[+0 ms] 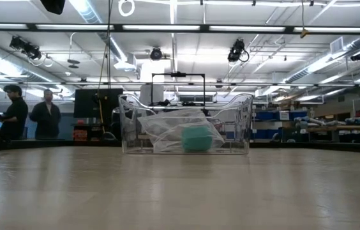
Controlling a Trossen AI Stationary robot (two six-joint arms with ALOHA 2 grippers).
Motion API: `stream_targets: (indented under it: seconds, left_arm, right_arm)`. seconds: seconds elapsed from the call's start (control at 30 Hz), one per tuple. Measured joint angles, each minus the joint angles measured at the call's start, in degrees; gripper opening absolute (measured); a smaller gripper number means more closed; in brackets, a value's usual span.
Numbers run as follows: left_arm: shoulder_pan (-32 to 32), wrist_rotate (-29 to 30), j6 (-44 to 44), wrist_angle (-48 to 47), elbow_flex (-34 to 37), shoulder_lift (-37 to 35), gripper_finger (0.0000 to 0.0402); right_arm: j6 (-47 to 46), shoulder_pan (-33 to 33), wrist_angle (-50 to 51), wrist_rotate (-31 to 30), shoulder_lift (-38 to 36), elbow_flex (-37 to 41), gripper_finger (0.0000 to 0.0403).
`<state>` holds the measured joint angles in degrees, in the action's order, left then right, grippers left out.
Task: Roll bandage
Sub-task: Roll the blue bandage, then open the transparent zip bag
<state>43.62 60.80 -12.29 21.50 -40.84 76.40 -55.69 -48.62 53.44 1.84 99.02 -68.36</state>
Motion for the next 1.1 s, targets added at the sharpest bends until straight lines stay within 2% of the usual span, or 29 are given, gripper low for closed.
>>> stream_targets:
  seconds: [0.43, 0.53, 0.7, 0.83, 0.97, 1.1]
  left_arm:
    - [0.00, -0.02, -0.39, 0.08, 0.00, 0.00, 0.0121]
    - [-0.38, -3.17, -1.00, 0.70, 0.00, 0.00, 0.0121]
    - [-4.61, -12.30, -3.90, -2.40, -2.57, 0.00, 0.0121]
    - [-10.05, -18.65, -7.74, -14.01, -7.48, 0.00, 0.0121]
    - [-17.34, -27.40, -10.22, -27.48, -12.47, 0.00, 0.0121]
    - [-25.23, -34.95, -7.79, -33.76, -14.69, 0.03, 0.0121]
  right_arm:
    - [-5.17, -2.03, 2.08, 3.11, 0.02, 0.00, 0.0002]
    - [-5.32, -2.05, 4.59, 3.34, -0.15, -0.09, 0.0002]
    - [-6.19, -2.07, 12.45, -5.24, -2.65, -2.69, 0.0003]
    - [-4.90, -0.88, 12.93, -10.40, -4.27, -2.79, 0.0004]
    - [-1.97, 0.79, 12.45, -20.47, -4.26, -2.80, 0.0001]
    - [4.65, 3.68, 9.67, -28.64, -4.29, -2.80, 0.0001]
